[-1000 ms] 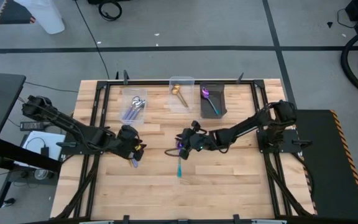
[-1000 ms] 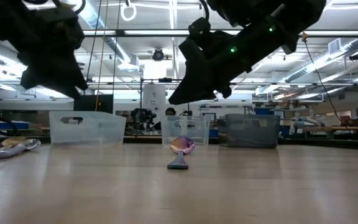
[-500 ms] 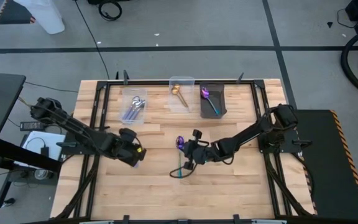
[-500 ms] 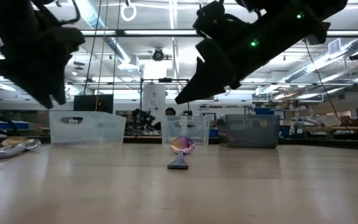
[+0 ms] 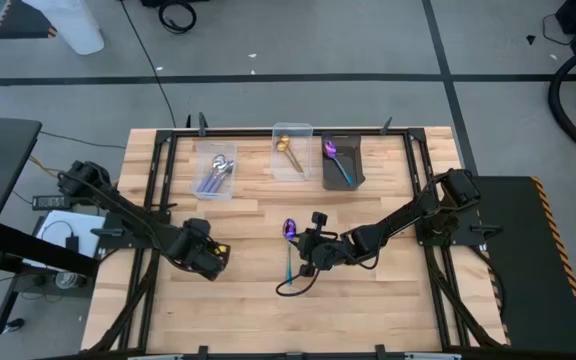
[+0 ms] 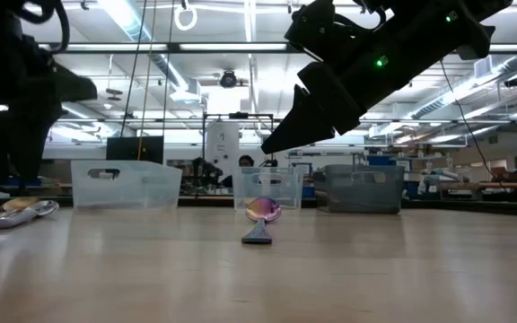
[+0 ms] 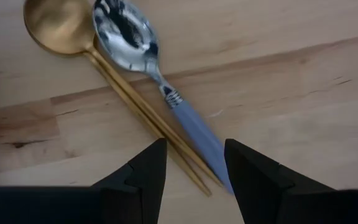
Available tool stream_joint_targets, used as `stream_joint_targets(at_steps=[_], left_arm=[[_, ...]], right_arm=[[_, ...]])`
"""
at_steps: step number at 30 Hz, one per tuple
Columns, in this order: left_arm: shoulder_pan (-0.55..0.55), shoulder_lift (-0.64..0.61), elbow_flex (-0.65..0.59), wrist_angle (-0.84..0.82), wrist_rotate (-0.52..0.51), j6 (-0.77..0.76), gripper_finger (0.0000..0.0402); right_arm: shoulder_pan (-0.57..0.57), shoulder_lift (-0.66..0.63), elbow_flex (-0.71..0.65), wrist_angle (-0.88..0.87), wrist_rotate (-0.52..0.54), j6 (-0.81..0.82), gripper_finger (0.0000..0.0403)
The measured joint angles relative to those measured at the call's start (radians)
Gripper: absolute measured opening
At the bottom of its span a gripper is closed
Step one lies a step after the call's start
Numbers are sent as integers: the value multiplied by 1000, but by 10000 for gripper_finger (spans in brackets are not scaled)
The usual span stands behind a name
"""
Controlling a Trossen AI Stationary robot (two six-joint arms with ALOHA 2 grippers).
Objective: Sort silverware by color (type)
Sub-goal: Put the purple spoon into the left transparent bin
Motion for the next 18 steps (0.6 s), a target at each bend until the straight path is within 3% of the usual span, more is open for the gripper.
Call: stream_joint_targets(at_steps=[6, 18], left_arm=[[40, 63, 0, 1, 7, 59, 171], [105, 61, -22, 30, 0, 154, 171]], right_arm=[[0, 0, 0, 2, -1, 0, 75], [-8, 0, 0, 7, -4, 4, 75]])
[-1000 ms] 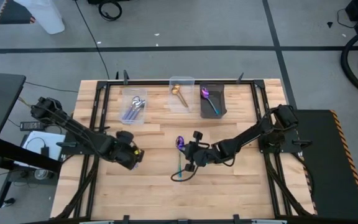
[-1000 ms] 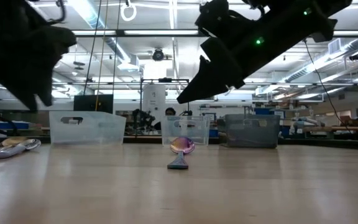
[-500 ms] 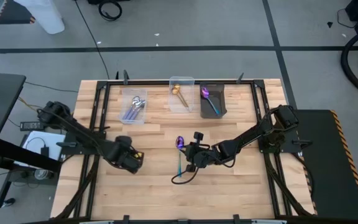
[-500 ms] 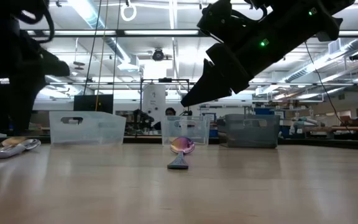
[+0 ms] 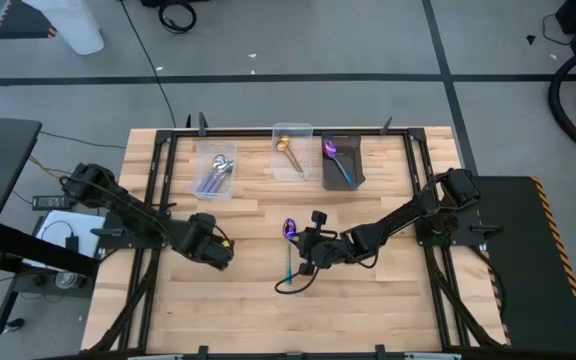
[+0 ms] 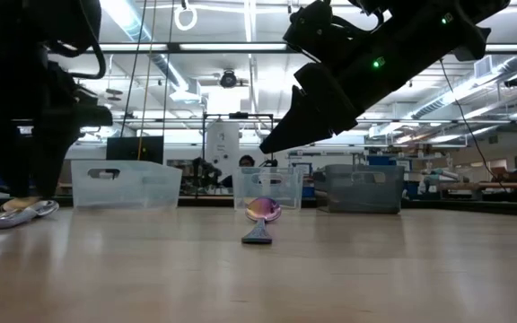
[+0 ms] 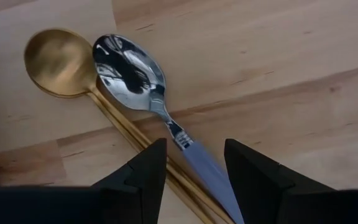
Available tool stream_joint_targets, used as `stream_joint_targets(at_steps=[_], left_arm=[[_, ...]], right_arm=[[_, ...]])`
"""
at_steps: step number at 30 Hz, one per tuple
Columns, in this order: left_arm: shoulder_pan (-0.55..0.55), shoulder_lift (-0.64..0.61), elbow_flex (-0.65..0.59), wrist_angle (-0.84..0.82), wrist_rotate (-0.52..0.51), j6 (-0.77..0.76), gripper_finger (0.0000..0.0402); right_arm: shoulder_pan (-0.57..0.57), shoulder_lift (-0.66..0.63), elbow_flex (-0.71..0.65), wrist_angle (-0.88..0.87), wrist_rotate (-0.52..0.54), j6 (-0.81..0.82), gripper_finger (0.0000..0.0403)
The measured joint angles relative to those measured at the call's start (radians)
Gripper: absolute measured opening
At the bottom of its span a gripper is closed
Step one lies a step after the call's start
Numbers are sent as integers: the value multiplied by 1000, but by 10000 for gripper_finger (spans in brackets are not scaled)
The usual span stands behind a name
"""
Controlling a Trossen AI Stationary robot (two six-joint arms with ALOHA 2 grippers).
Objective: Sort silverware by color (type)
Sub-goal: Put the purple spoon into the left transparent bin
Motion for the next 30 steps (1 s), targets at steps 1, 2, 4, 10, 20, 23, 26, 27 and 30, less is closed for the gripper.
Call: stream_joint_targets(at_steps=[1, 2, 4, 10, 20, 23, 26, 27, 30], left_arm=[[0, 0, -5, 3, 0, 0, 171], [-1, 0, -7, 4, 0, -1, 171], [-3, 0, -14, 22, 0, 0, 171], [-3, 0, -34, 67, 3, 0, 171], [-3, -1, -101, 175, 18, 1, 172], [-4, -4, -114, 194, 17, 3, 171], [-4, -3, -115, 193, 21, 21, 158], [-4, -3, -115, 193, 23, 29, 150], [-3, -3, -115, 190, 33, 42, 124]], right_arm=[[0, 0, 0, -1, -3, 1, 75], [0, 0, 0, -1, -6, 2, 75], [0, 0, 0, -2, -7, 3, 75], [0, 0, 0, -2, -7, 3, 75], [0, 0, 0, -2, -7, 4, 75], [0, 0, 0, -2, -8, 4, 75], [0, 0, 0, -1, -8, 4, 75], [0, 0, 0, -1, -8, 4, 75], [0, 0, 0, 0, -13, 4, 75]])
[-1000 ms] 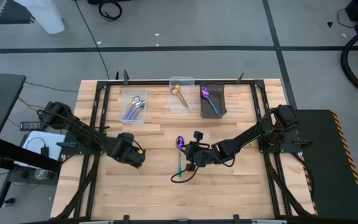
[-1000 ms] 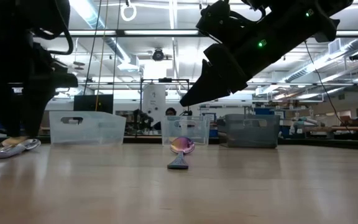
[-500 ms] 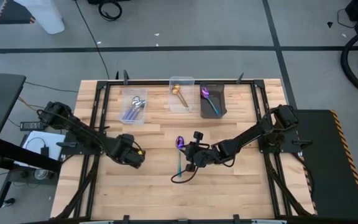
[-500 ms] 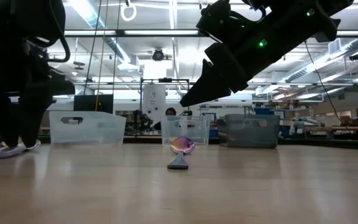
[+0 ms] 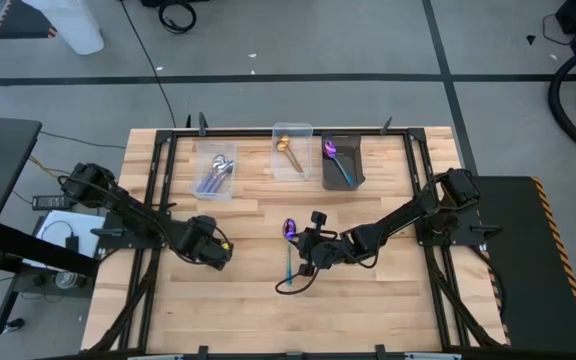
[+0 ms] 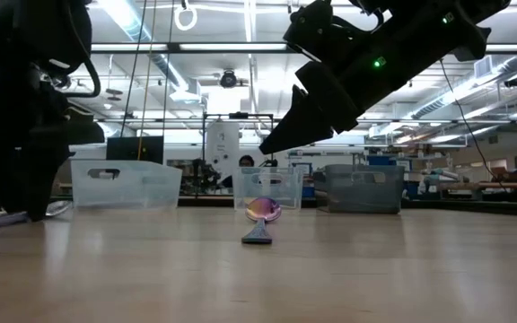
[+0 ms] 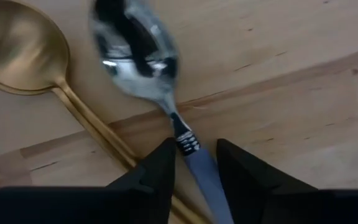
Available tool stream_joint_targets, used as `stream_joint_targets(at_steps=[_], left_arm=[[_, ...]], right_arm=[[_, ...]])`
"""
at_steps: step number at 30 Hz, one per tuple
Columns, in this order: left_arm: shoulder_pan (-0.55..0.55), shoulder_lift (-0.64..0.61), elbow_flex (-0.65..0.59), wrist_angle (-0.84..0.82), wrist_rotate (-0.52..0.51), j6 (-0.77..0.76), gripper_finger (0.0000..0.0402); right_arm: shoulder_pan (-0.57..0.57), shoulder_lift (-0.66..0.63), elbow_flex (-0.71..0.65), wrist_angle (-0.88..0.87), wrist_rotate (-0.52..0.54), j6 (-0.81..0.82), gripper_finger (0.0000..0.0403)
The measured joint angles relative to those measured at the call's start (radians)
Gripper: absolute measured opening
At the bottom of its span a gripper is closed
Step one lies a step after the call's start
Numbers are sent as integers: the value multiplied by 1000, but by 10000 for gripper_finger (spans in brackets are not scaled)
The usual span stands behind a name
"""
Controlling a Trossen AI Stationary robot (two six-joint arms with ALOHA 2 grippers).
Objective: Sort silverware by color (type)
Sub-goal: Put the purple spoon into the left transparent bin
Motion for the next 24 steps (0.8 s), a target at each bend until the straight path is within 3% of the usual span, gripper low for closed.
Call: stream_joint_targets(at_steps=[10, 18, 24], left_arm=[[0, 2, 6, 7, -7, 18, 57], [7, -13, 69, 20, -78, 119, 52], [72, -75, 103, -93, -124, 243, 52]], right_arm=[[-1, 0, 0, 2, -16, 0, 75], [-1, 0, 0, 2, -30, 0, 75], [-1, 0, 0, 9, -39, 0, 75]])
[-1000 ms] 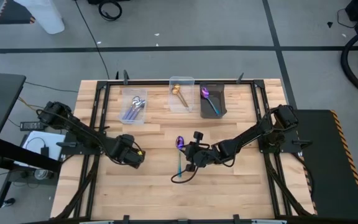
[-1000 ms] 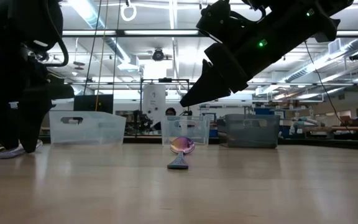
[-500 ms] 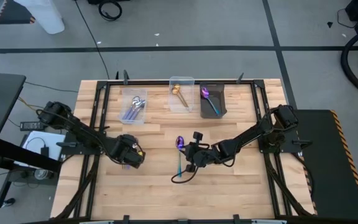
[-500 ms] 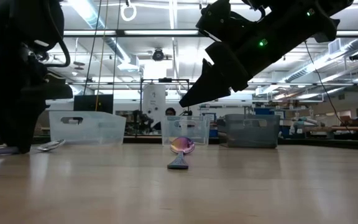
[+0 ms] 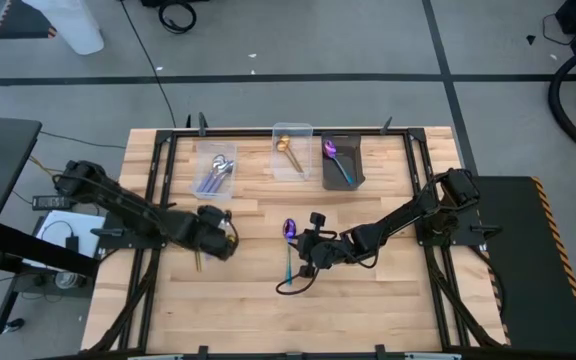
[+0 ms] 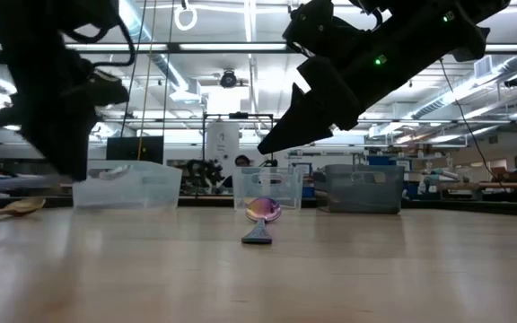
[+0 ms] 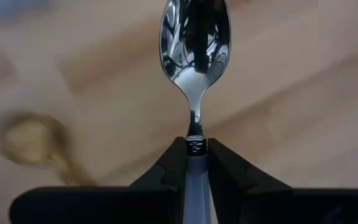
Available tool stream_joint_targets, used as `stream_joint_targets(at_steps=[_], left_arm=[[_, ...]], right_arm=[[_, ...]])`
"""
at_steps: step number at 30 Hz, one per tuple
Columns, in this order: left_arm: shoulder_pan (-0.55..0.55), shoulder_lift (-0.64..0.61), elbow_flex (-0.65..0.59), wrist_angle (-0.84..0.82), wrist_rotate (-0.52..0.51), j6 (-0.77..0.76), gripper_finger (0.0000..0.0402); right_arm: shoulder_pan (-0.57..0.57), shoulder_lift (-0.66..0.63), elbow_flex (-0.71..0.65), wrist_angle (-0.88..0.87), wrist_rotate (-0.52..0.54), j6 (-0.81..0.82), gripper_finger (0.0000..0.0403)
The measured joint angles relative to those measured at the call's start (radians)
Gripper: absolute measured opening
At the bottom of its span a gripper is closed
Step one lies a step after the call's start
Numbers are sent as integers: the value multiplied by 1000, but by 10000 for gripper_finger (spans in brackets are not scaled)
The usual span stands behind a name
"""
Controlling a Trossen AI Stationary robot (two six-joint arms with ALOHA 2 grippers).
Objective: Sort silverware by color (type)
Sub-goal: Put the purple spoon into the left transparent bin
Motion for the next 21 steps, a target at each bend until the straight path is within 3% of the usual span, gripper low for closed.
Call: stream_joint_targets(at_steps=[21], left_arm=[[427, -316, 13, -15, -10, 563, 52]], right_arm=[[0, 0, 0, 0, 0, 0, 75]])
